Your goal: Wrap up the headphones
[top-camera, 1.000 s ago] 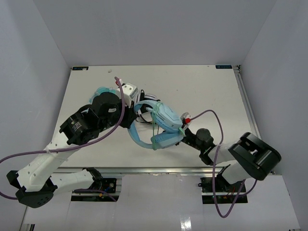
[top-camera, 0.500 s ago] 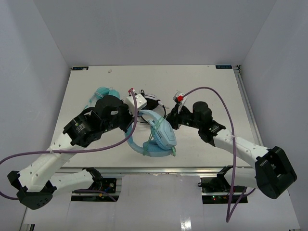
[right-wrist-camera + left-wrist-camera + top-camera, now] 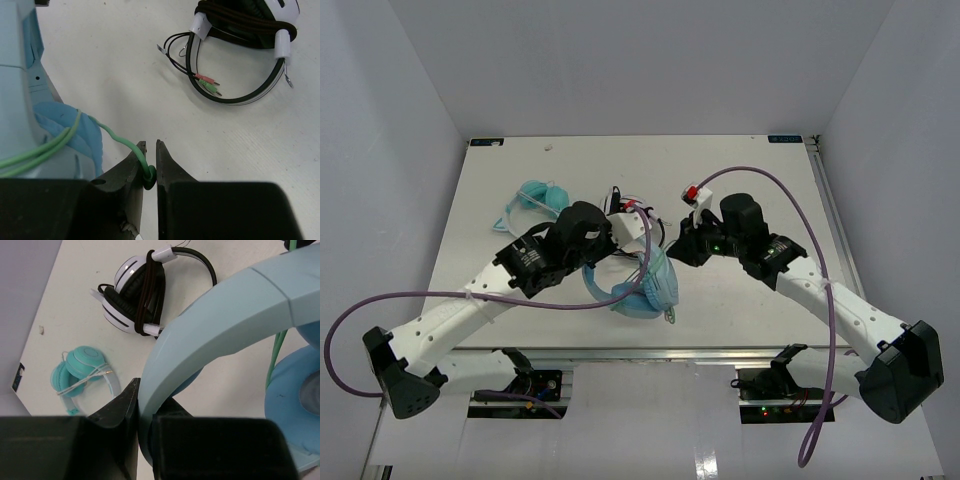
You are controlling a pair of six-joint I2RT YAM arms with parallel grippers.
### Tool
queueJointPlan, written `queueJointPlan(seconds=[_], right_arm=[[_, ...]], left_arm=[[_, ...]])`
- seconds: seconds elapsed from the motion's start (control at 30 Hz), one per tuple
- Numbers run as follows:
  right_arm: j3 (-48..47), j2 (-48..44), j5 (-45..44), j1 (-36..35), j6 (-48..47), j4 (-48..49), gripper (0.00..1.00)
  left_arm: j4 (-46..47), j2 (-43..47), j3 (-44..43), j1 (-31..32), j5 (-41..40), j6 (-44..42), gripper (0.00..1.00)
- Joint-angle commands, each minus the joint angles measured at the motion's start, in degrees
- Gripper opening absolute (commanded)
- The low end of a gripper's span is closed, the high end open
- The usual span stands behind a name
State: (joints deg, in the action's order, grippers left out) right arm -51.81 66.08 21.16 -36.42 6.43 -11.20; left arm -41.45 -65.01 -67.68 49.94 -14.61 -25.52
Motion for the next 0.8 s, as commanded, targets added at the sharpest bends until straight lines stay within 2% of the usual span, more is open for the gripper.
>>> queueJointPlan(seconds=[0.0, 0.07, 0.17, 0.37, 0.57, 0.77], right_arm=[[-4.7, -1.8, -6.2, 1.5, -2.1, -2.7, 0.08], [-4.9, -2.6, -6.2, 1.5, -2.3, -3.7, 0.08], [-5.6, -3.8, -6.5, 1.5, -2.6, -4.8, 0.08], [-6.1, -5.4, -5.8, 1.5, -2.2, -7.3, 0.08], [0.6, -11.7, -0.8, 1.5, 1.0, -4.7, 0.08], [4.5, -18.3, 4.9, 1.5, 2.3, -2.8, 0.08]], left_arm=[[1.2, -0.9, 4.7, 1.3, -5.9, -12.2, 0.0], [6.9, -0.2, 8.3, 1.6, -9.4, -15.9, 0.0], [12.8, -0.7, 9.1, 1.6, -8.6, -20.3, 0.0], [12.6, -7.6, 6.7, 1.6, -10.6, -21.6, 0.0], [12.3, -13.7, 5.3, 1.6, -9.5, -19.0, 0.0], [13.3, -16.9, 5.5, 1.9, -11.8, -17.8, 0.0]])
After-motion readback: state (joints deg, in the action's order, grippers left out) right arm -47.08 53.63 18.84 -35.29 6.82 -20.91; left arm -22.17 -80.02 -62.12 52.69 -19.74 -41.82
